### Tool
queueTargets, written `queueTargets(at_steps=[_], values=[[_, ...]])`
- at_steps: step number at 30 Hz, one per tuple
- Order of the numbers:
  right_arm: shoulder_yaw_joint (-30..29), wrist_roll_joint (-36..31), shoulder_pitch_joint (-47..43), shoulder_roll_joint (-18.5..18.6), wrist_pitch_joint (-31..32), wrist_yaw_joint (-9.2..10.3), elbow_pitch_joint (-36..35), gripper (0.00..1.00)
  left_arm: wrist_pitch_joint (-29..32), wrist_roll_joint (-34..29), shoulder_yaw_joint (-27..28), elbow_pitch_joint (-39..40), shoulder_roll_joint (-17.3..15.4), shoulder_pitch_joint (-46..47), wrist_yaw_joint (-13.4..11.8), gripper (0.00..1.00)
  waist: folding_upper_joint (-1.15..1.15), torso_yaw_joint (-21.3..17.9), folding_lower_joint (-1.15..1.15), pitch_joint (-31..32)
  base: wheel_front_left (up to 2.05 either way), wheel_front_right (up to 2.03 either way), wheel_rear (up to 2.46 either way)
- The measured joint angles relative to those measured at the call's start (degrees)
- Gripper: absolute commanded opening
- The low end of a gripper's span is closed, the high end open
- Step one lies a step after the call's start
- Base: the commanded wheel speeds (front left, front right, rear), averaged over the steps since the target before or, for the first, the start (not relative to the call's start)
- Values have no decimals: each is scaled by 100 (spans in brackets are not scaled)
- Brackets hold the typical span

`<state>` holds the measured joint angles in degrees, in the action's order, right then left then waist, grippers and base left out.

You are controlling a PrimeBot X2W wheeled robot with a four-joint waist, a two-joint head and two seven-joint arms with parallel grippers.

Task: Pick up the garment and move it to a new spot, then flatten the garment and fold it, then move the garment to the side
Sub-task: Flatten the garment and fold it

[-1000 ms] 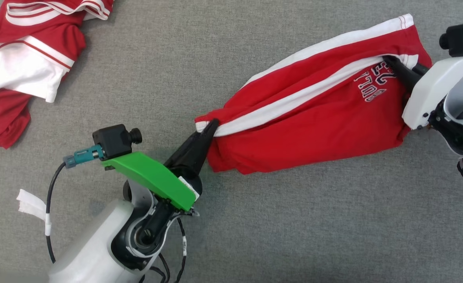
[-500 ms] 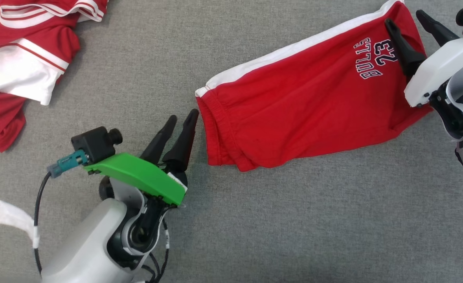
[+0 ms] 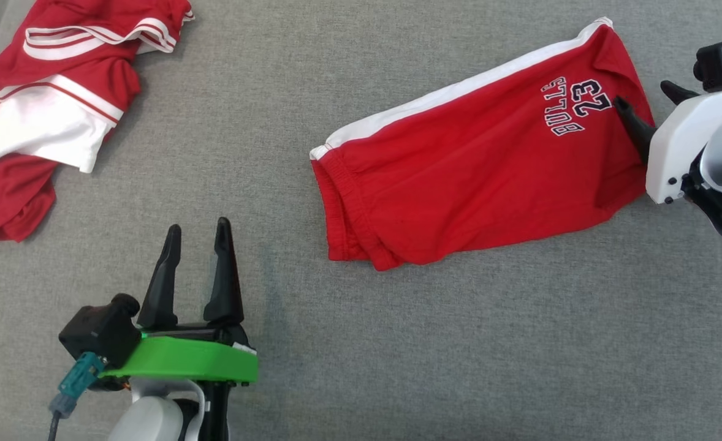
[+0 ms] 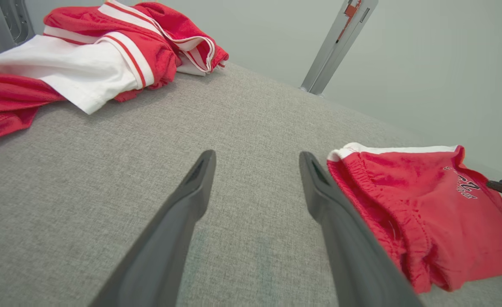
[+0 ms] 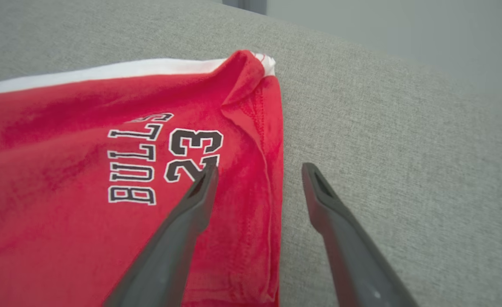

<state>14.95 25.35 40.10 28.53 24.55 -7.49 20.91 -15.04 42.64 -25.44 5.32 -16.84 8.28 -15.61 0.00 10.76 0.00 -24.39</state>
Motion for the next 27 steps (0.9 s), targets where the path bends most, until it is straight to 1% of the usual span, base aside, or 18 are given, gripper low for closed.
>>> queueTargets(at_steps=[2,6,9,12,13,14,15,19,23,27], values=[[-48,-146,26,-16,215,0,-7,100,-1,-259,181,-1,241,-44,211,100,0,64,0,-28,0,0,0],[-244,-552,132,-31,565,0,98,100,-2,-783,508,-109,727,-92,715,100,0,248,0,-126,0,0,0],[-438,-812,137,-71,782,0,200,100,-10,-1057,695,-270,1007,-150,1038,100,0,389,0,-188,0,0,0],[-620,-727,124,-208,1014,7,255,100,-10,-1236,855,-419,1168,-214,1272,100,0,505,0,-229,0,0,0],[-655,-665,114,-229,1077,13,249,91,-10,-1316,906,-468,1214,-241,1336,100,0,533,0,-235,0,0,0],[-686,-582,95,-268,1093,15,244,35,-10,-1378,957,-526,1258,-266,1388,100,0,545,0,-228,0,0,0],[-697,-500,65,-313,1095,22,229,0,-10,-1407,998,-570,1280,-293,1429,100,0,546,0,-217,0,0,0],[-903,-187,-147,-513,985,8,163,0,-10,-1556,1109,-772,1350,-447,1564,100,0,476,0,-145,0,0,0],[-1202,115,-508,-537,889,-7,62,0,-10,-1738,1184,-979,1373,-625,1649,100,0,331,0,20,0,0,0],[-1475,412,-934,-456,1014,-5,-134,0,-10,-1861,1261,-1147,1385,-785,1722,100,0,100,0,260,0,0,0]])
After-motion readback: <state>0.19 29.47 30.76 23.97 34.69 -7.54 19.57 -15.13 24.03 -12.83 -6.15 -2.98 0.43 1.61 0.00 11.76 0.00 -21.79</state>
